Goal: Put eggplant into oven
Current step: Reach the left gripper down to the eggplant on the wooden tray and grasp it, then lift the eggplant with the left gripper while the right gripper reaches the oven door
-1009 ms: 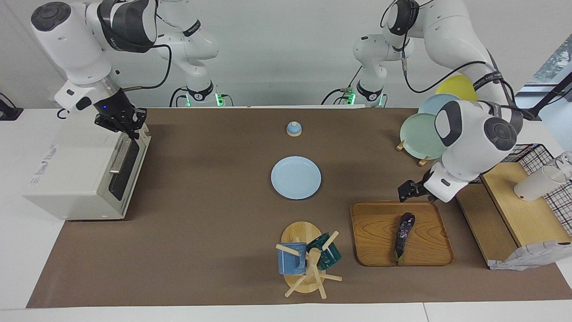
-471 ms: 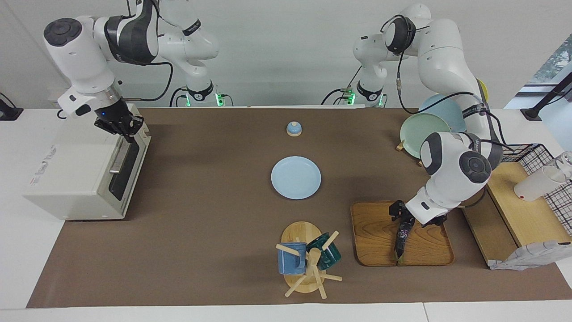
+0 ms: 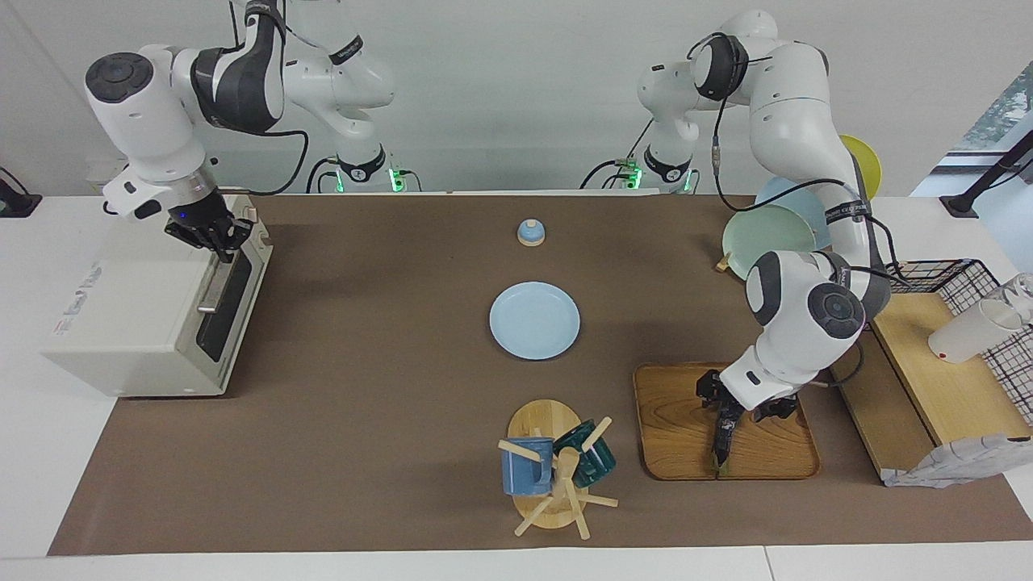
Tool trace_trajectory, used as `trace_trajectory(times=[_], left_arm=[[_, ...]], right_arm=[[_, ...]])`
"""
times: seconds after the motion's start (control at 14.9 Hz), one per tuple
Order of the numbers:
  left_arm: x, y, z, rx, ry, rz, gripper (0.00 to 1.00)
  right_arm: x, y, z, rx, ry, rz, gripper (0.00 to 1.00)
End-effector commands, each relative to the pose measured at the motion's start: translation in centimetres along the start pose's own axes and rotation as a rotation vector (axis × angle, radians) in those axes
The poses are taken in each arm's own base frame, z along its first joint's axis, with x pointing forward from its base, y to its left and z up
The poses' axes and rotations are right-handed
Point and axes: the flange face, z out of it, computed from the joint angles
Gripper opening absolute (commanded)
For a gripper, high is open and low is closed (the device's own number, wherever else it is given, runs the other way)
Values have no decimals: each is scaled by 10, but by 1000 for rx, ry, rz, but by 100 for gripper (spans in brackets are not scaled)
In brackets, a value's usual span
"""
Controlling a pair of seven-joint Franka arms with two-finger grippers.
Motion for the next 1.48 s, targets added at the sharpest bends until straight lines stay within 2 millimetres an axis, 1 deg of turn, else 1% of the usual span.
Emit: trace_trajectory(times=[0.0,0.07,0.2,0.27,0.34,0.4,0.47,0.54,0.67,0.81,0.87,0.94,1.01,1.08,1.14,1.21,1.28,1.41], left_arm=[[0,1,14,30,-4,36,99],[0,3,19,36,-12,44,99],[-1,0,19,37,-26,43,97],[0,3,19,35,-26,47,95],[1,9,20,36,-28,55,92],[1,9,19,37,-25,55,86],[1,9,20,38,-26,56,77],[1,9,20,40,-30,57,64],[1,9,19,40,-29,57,34],[0,8,19,39,-35,54,0],[-1,9,18,33,-52,53,0],[-3,12,12,23,-61,50,0],[-3,10,6,21,-58,46,0],[-3,9,-6,23,-44,31,0],[-3,15,-25,4,-24,13,0],[-7,19,-48,-21,-18,-42,0],[-11,21,-65,-32,-15,-98,0],[-25,30,-100,-29,-39,-134,0]], right_arm=[[-1,8,10,-11,9,22,0],[-1,7,14,-11,16,19,0],[-1,7,17,-11,15,16,0],[-1,8,18,-12,14,14,0],[-1,8,18,-12,16,-2,0],[0,9,17,-15,24,-10,0],[-1,11,18,-15,24,-9,0],[-2,14,19,-14,22,-8,0],[-2,15,19,-15,23,-14,0],[-2,14,21,-14,20,-16,0],[-2,14,21,-14,20,-16,0],[-2,15,25,-11,12,-13,0],[-3,17,26,-11,9,-10,0],[-3,21,27,-11,8,-1,0],[-4,21,28,-9,7,1,0],[-4,21,29,-9,4,0,0],[-3,20,33,-5,-3,2,0],[-4,19,38,5,-11,9,0]])
